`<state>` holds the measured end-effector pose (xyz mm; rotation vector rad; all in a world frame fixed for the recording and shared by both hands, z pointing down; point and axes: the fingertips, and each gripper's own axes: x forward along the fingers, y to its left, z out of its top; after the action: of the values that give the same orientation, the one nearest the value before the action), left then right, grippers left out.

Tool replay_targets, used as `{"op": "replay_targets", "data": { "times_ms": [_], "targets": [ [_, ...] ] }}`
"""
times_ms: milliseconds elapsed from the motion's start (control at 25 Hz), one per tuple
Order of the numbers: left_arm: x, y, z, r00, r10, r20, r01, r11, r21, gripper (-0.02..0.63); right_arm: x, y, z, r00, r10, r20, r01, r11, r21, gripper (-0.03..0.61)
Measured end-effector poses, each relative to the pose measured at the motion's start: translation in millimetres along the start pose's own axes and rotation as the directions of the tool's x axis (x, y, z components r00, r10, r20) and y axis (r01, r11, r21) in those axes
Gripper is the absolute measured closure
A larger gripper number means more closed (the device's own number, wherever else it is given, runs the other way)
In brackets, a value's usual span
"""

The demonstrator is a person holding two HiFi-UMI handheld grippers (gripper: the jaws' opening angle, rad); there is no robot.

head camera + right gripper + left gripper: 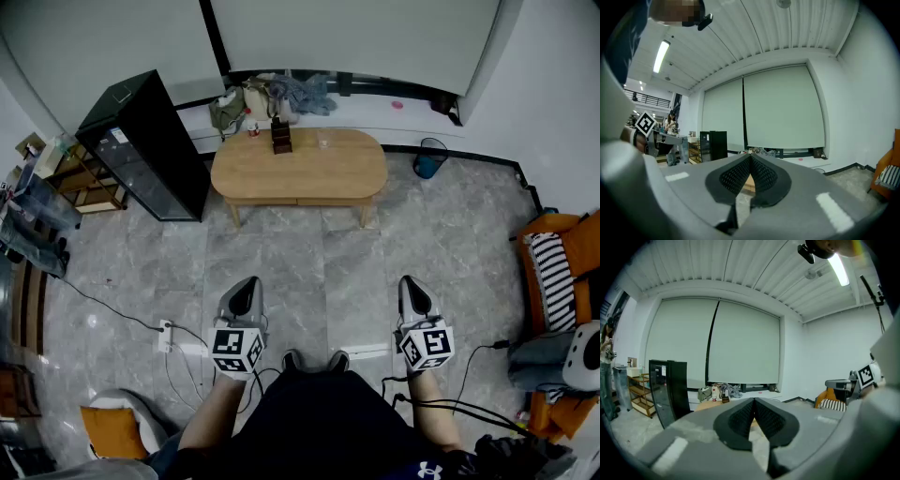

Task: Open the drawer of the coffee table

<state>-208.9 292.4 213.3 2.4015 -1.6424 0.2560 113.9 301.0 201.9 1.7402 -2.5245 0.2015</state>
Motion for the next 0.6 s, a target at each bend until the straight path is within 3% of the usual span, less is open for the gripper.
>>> {"op": "replay_targets", "data": {
  "times_ms": [600],
  "targets": [
    [10, -31, -1, 1.0, 0.025, -0.002, -0.025, 1.0, 0.014, 0.612, -14, -36, -1, 1.0, 0.01, 0.021, -0.01, 1.0, 0.001, 0.577]
  ]
}}
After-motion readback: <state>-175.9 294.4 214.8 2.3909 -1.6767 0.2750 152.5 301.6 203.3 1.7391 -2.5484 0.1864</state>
